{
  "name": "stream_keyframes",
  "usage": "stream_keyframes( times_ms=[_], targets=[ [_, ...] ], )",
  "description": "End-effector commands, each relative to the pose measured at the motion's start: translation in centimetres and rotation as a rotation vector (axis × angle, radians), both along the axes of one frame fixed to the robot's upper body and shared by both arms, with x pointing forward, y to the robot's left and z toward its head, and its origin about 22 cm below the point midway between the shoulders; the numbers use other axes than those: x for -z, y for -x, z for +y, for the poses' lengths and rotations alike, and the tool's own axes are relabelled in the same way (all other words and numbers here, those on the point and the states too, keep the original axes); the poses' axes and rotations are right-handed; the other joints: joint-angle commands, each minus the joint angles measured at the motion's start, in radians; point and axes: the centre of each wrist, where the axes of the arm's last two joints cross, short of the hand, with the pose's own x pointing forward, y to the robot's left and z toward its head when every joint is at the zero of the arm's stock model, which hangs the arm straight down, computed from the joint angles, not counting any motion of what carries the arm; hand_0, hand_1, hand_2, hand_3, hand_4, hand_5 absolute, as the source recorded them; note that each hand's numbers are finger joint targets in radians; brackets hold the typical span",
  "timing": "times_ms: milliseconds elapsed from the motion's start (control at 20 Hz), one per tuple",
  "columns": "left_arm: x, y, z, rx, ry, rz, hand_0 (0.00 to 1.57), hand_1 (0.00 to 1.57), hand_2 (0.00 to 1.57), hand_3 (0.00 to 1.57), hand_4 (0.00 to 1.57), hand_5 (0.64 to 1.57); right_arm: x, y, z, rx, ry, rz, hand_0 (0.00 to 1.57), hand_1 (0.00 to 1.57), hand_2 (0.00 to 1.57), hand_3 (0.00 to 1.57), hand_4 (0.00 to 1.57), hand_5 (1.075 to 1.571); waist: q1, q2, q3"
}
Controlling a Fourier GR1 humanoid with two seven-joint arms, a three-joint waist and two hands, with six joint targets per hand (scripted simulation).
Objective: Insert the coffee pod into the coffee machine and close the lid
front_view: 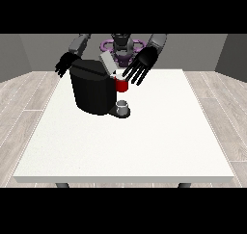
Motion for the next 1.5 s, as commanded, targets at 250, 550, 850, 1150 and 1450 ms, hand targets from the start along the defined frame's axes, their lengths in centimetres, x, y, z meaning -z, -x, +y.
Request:
stream_keyframes(
  times_ms=[250, 550, 850, 1150, 1450],
  targets=[
    [0.5, 0.2, 0.0, 0.007, 0.020, 0.011, 0.00, 0.00, 0.00, 0.00, 0.00, 1.571, 2.3, 1.1, 0.9, 0.017, -0.021, 0.029, 0.00, 0.00, 0.00, 0.00, 0.38, 1.571, 0.035, -0.046, -0.0001],
    [7.8, 0.9, -2.2, 0.021, 0.365, 0.152, 0.00, 0.00, 0.00, 0.00, 0.00, 1.571, 4.9, 3.2, -3.4, 0.119, -0.020, 0.149, 0.00, 0.00, 0.00, 0.00, 0.43, 1.571, 0.136, -0.211, -0.0003],
    [17.1, 4.0, -1.5, 0.003, 0.750, 0.260, 0.00, 0.00, 0.00, 0.00, 0.00, 1.571, 6.6, 6.2, -5.5, 0.129, -0.030, 0.190, 0.00, 0.00, 0.00, 0.00, 0.45, 1.571, 0.194, -0.346, -0.0010],
    [20.8, 6.0, -2.8, -0.014, 0.869, 0.310, 0.00, 0.00, 0.00, 0.00, 0.19, 1.571, 3.1, 3.7, -5.0, 0.063, 0.051, 0.165, 0.00, 0.00, 0.00, 0.00, 0.39, 1.571, 0.269, -0.411, -0.0008],
    [25.0, 9.4, 1.4, -0.126, 0.976, 0.407, 0.00, 0.00, 0.00, 0.00, 0.00, 1.571, 0.2, 3.7, -2.0, -0.069, 0.061, 0.157, 0.00, 0.00, 0.00, 0.00, 0.00, 1.571, 0.264, -0.507, -0.0012]
  ],
)
